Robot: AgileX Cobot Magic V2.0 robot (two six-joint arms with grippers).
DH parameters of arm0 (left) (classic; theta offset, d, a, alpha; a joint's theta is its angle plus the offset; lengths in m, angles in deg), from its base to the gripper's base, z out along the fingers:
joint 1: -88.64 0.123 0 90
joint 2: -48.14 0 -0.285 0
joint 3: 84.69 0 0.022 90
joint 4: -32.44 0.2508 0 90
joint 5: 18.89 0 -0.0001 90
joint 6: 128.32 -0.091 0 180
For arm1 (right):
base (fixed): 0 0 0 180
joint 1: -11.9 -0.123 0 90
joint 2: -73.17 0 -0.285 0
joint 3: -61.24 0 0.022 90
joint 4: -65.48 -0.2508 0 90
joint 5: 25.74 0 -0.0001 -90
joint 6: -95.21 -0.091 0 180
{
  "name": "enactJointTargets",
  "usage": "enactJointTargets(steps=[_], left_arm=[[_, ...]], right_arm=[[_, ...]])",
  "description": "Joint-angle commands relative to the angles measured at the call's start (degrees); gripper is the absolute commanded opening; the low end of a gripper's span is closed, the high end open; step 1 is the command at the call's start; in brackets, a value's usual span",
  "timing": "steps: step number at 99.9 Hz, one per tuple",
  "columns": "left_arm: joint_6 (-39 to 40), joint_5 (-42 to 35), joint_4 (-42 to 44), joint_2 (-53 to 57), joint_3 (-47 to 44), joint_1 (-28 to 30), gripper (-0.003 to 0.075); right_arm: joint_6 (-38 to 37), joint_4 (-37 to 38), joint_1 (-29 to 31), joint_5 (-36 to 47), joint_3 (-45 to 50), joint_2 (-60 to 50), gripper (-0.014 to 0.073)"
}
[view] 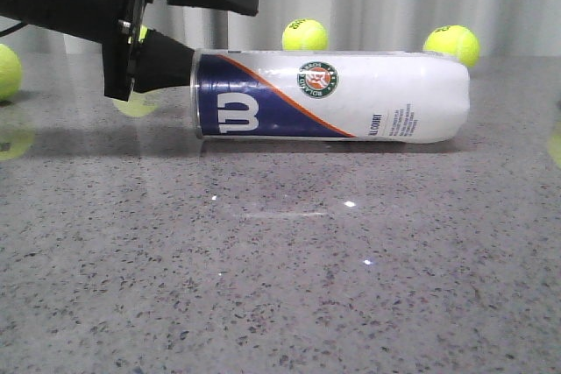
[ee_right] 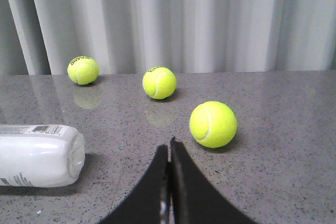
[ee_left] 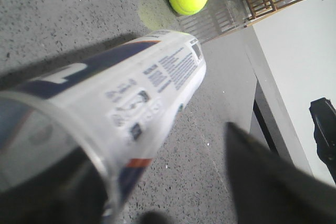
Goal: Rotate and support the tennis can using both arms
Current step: 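Move the left gripper to the can's open end and grasp it, then lift the can's open end with the left gripper, tilting it upright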
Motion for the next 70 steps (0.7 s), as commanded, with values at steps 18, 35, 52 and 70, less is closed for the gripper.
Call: enactJointTargets(steps=[18,35,52,70], left_arm=[[-1.9,4.2,-4.2,2.4,1.5,-0.5,-0.0021],[-2.1,6.4,-4.2,3.1,1.5,-0.5,-0.0021],[-3.4,6.4,-3.3,8.1,1.6,-0.2,-0.0021],[-1.1,5.4,7.0,17.4,5.3,-0.2,-0.0021]], right_arm=[[0.1,0.1,0.2,5.0,-1.5,0.6,-0.0068],[0.1,0.1,0.2,5.0,-1.5,0.6,-0.0068],[0.1,0.1,0.2,5.0,-1.5,0.6,-0.0068],[0.1,0.1,0.2,5.0,-1.5,0.6,-0.0068]])
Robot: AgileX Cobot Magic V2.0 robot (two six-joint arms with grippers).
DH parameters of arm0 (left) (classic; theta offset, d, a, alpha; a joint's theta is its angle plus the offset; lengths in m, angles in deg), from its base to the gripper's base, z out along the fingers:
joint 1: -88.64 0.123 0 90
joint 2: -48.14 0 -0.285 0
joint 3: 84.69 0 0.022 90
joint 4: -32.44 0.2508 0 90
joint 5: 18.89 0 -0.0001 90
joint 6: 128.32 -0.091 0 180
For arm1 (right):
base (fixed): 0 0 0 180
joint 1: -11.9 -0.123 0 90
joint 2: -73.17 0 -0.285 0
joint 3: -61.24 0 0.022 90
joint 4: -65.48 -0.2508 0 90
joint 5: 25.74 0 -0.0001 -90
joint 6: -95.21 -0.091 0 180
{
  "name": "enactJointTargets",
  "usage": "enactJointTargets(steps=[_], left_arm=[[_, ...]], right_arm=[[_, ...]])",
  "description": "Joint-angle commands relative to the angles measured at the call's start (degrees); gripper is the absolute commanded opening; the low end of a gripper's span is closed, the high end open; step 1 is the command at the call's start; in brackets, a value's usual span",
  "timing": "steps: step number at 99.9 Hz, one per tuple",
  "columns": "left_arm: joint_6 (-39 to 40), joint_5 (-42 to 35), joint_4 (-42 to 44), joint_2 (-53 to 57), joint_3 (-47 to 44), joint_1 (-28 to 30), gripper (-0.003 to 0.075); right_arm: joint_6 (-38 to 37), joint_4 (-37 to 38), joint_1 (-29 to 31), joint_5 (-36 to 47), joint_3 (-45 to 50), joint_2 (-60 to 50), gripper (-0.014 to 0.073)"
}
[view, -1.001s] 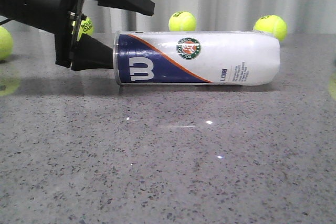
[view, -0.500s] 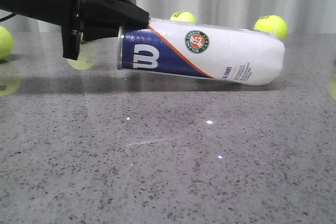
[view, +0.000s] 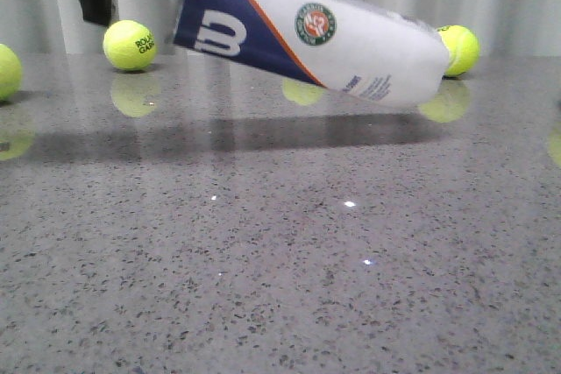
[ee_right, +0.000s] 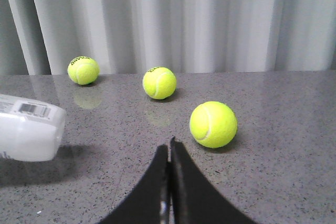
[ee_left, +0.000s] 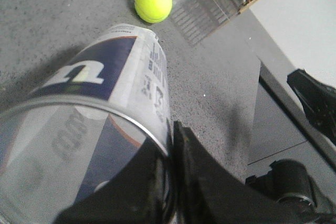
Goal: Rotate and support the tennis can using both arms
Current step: 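Lift the can's open end with the left gripper, tilting it upright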
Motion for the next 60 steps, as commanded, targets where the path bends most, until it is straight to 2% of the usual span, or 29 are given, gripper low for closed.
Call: enactJointTargets(steps=[1,19,36,47,60], left_arm=[[2.5,5.0,1.5,7.6,3.8,-0.2,-0.0021],[14.9,0.5,21.6,18.2,9.7,-0.2,-0.0021],[26.8,1.4,42.0,25.9,13.5,-0.2,-0.0021],[31.3,2.1,52.8,28.8,13.7,-0.2,-0.0021],[33.5,5.9,60.1,29.6,13.7,-0.2,-0.0021]], right_arm=[[0.1,0.1,0.2,5.0,-1.5,0.6,-0.0068],[0.1,0.1,0.2,5.0,-1.5,0.6,-0.0068],[0.1,0.1,0.2,5.0,-1.5,0.6,-0.0068],[0.1,0.1,0.2,5.0,-1.5,0.6,-0.0068],[0.1,0.1,0.2,5.0,-1.5,0.6,-0.0068]])
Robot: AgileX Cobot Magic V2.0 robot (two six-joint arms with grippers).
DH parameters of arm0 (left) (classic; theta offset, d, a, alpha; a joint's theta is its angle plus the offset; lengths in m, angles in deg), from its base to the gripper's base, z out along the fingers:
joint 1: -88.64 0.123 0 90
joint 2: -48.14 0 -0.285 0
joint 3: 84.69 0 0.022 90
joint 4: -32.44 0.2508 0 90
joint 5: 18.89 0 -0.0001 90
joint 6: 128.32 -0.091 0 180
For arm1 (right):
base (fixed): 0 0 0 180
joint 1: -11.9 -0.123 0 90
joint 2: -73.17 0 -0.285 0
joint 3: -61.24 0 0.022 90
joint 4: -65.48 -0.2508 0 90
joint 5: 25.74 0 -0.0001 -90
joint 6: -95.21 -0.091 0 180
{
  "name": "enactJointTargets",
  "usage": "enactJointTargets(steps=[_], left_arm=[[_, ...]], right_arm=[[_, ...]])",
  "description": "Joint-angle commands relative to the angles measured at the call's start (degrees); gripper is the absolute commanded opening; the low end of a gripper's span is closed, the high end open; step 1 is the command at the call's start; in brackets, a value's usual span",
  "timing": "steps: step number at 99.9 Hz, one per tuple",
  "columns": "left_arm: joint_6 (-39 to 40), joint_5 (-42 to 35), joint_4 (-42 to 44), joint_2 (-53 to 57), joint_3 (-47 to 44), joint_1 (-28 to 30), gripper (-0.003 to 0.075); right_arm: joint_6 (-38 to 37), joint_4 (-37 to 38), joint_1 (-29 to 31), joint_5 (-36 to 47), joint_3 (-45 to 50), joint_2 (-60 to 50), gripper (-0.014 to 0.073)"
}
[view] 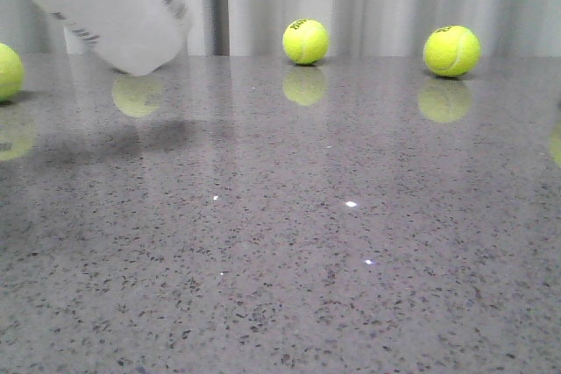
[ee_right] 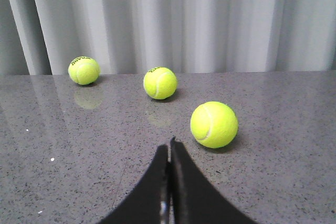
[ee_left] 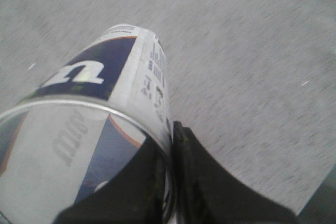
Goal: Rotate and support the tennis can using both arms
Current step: 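Lift the can's open end with the left gripper, tilting it upright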
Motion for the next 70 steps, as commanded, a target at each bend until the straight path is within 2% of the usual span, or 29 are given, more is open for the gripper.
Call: enactJointTargets(steps=[1,19,70], left_arm=[[2.7,0.8,3.6,1.1,1.7,-0.2,-0.0021],[6.5,0.8,10.9,1.0,1.7,-0.2,-0.0021],[6.9,0.8,12.7,-1.6,1.5,-0.2,-0.0019]], right_arm=[[0.1,0.1,0.2,5.0,-1.5,0.6,-0.0068],[0.1,0.1,0.2,5.0,-1.5,0.6,-0.0068],[0.1,0.1,0.2,5.0,-1.5,0.6,-0.0068]])
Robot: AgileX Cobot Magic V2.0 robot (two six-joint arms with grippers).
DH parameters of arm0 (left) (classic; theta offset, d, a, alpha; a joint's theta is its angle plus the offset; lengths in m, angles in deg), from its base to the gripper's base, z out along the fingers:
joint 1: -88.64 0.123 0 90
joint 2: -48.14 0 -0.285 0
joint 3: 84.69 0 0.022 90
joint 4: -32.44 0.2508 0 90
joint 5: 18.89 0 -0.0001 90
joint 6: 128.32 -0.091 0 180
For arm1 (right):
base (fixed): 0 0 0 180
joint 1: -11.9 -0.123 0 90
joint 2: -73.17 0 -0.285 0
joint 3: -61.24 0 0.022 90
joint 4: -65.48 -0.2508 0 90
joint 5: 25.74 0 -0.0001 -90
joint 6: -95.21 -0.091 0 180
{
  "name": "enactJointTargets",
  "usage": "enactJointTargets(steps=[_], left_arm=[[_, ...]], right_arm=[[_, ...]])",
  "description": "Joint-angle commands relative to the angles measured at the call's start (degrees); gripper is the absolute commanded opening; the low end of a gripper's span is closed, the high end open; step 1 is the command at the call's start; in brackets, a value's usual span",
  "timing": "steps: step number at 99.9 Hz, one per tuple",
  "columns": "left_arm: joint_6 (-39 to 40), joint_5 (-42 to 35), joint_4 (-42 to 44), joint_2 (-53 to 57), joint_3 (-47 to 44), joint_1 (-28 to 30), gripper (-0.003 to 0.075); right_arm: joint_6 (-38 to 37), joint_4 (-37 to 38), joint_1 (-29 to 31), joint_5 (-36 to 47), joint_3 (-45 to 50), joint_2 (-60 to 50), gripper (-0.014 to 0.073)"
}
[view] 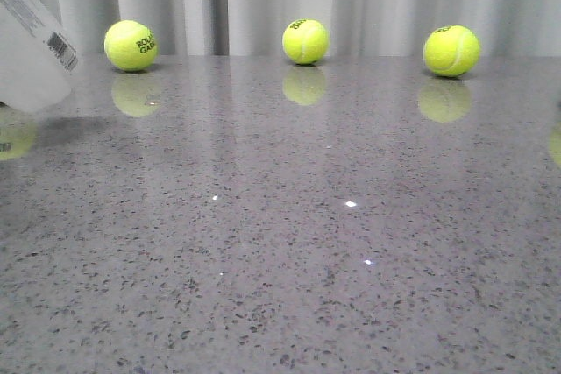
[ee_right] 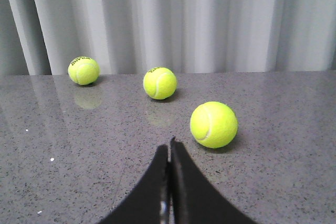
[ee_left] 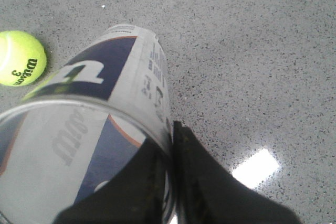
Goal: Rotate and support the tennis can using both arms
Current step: 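Lift the can's open end with the left gripper, tilting it upright, then set the can upright on the table beside a tennis ball with the left gripper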
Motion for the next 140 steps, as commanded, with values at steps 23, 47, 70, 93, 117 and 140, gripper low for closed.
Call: enactJointTargets(steps=[23,47,70,93,117,140], left_arm=[[0.8,0.4,-0.9,-2.6,1.5,-0.2,0.0029],[0.8,0.4,-1.5,-4.4,2.0,-0.2,0.0363],[0.8,0.2,-1.2,-9.2,8.8,-0.2,0.0399],[0.8,0.3,0.3,-14.8,15.8,-0.2,0.0399],[0.8,0.3,1.8,-15.7,17.8,-0.2,0.0399],[1.4,0.3,4.5,-15.4,17.8,-0.2,0.0400]], right_arm=[[0.1,0.1,0.2,5.0,-1.5,0.6,-0.0068],[0.1,0.1,0.2,5.0,-1.5,0.6,-0.0068],[0.1,0.1,0.2,5.0,-1.5,0.6,-0.0068],[0.1,0.1,0.2,5.0,-1.5,0.6,-0.0068],[0.1,0.1,0.2,5.0,-1.5,0.6,-0.0068],[0.1,0.1,0.2,5.0,-1.5,0.6,-0.0068]])
